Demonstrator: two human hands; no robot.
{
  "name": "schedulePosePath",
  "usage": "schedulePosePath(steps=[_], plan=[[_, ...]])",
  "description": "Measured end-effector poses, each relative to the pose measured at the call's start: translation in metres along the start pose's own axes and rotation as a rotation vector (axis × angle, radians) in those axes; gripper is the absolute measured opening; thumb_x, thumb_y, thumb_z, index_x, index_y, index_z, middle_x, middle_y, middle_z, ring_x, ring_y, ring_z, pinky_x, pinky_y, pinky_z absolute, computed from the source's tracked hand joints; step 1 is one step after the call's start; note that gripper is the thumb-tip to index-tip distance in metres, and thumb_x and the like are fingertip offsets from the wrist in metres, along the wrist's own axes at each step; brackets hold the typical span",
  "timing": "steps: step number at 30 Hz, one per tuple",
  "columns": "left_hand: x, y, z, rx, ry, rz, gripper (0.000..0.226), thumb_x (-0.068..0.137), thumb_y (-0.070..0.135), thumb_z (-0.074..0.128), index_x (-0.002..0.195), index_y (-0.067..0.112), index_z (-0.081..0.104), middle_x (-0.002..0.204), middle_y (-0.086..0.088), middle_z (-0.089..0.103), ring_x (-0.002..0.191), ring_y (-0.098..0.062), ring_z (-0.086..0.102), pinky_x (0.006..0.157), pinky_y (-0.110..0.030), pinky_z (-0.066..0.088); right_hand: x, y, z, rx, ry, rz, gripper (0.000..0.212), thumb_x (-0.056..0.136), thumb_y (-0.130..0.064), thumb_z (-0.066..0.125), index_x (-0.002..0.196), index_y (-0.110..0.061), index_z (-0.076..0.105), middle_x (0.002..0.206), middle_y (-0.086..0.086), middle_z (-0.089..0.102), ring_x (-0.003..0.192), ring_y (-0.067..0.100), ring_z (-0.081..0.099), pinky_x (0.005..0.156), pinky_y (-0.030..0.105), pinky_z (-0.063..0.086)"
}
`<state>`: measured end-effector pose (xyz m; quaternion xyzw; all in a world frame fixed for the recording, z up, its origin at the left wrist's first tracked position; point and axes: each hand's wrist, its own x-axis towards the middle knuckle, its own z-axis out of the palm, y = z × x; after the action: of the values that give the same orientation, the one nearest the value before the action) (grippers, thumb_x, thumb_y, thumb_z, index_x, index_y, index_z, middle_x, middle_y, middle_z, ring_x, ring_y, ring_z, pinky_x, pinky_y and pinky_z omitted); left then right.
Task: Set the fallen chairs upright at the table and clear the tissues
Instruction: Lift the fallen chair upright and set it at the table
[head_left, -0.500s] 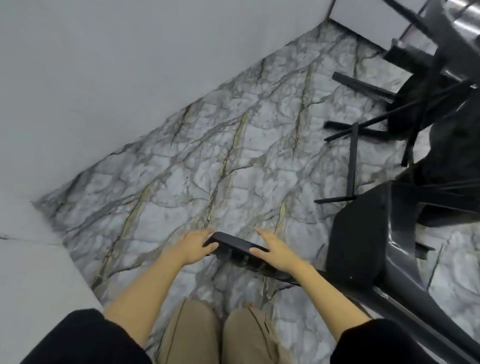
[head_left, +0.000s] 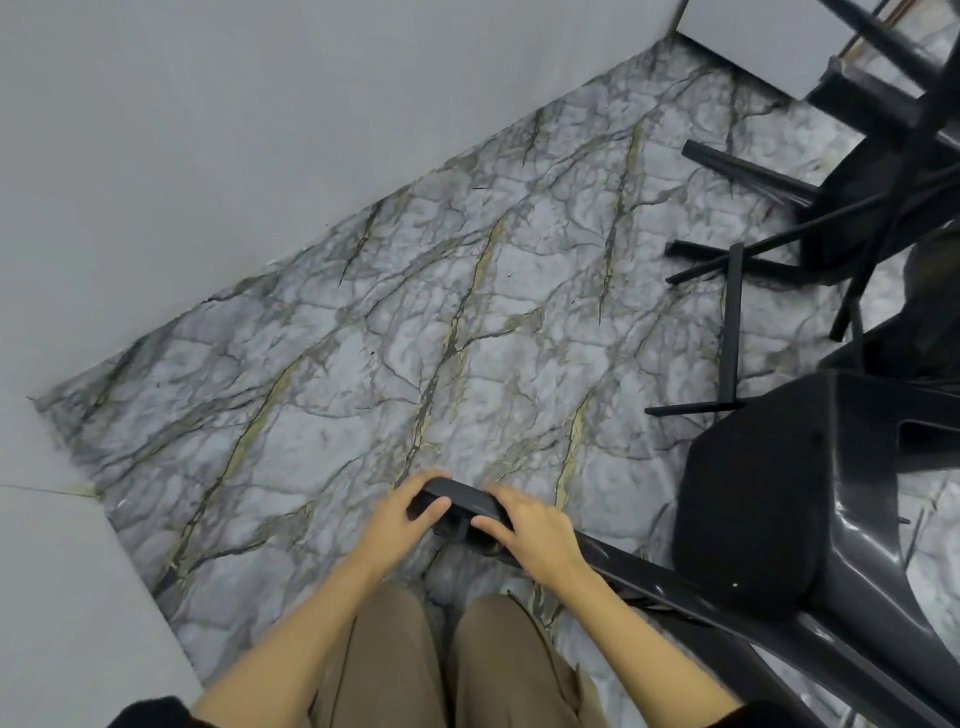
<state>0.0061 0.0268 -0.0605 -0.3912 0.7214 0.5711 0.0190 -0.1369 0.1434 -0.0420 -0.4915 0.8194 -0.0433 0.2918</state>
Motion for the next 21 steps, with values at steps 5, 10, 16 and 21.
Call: schedulePosePath(steps=[5, 10, 16, 21], plan=[[-0.016, 0.017, -0.008, -0.02, -0.045, -0.005, 0.023, 0.09, 0.024, 0.055, 0.097, 0.046, 0.049, 0.103, 0.019, 0.057, 0.091, 0.02, 0.053, 0.077, 0.001, 0.042, -0.014, -0.003, -0.008, 0.024, -0.008, -0.015, 0.048, 0.094, -0.052, 0.038, 0.131, -0.023, 0.044, 0.125, -0.001, 0.06, 0.109, 0.021, 0.059, 0.082, 0.035, 0.048], [-0.051, 0.064, -0.015, -0.112, -0.026, 0.038, 0.023, 0.078, 0.057, 0.058, 0.098, 0.046, 0.053, 0.101, 0.02, 0.064, 0.096, 0.017, 0.053, 0.081, -0.008, 0.044, -0.054, -0.012, -0.052, 0.125, 0.023, -0.043, 0.072, 0.08, -0.074, 0.024, 0.129, -0.026, 0.046, 0.123, -0.004, 0.062, 0.11, 0.018, 0.058, 0.084, 0.032, 0.048], [-0.086, 0.152, -0.04, -0.113, 0.156, 0.14, 0.024, 0.072, 0.056, 0.056, 0.095, 0.052, 0.052, 0.104, 0.023, 0.057, 0.104, 0.003, 0.049, 0.093, -0.025, 0.04, -0.098, -0.045, -0.135, 0.249, 0.219, -0.022, 0.093, 0.07, -0.084, 0.005, 0.122, -0.024, 0.053, 0.111, -0.004, 0.066, 0.099, 0.015, 0.062, 0.076, 0.027, 0.047], [-0.124, 0.227, -0.079, -0.044, 0.232, 0.252, 0.028, 0.067, 0.06, 0.052, 0.094, 0.053, 0.052, 0.097, 0.018, 0.057, 0.1, 0.007, 0.044, 0.093, -0.028, 0.036, -0.132, -0.087, -0.196, 0.344, 0.392, -0.018, 0.088, 0.073, -0.083, 0.017, 0.114, -0.019, 0.061, 0.1, -0.003, 0.07, 0.087, 0.012, 0.065, 0.063, 0.008, 0.037]])
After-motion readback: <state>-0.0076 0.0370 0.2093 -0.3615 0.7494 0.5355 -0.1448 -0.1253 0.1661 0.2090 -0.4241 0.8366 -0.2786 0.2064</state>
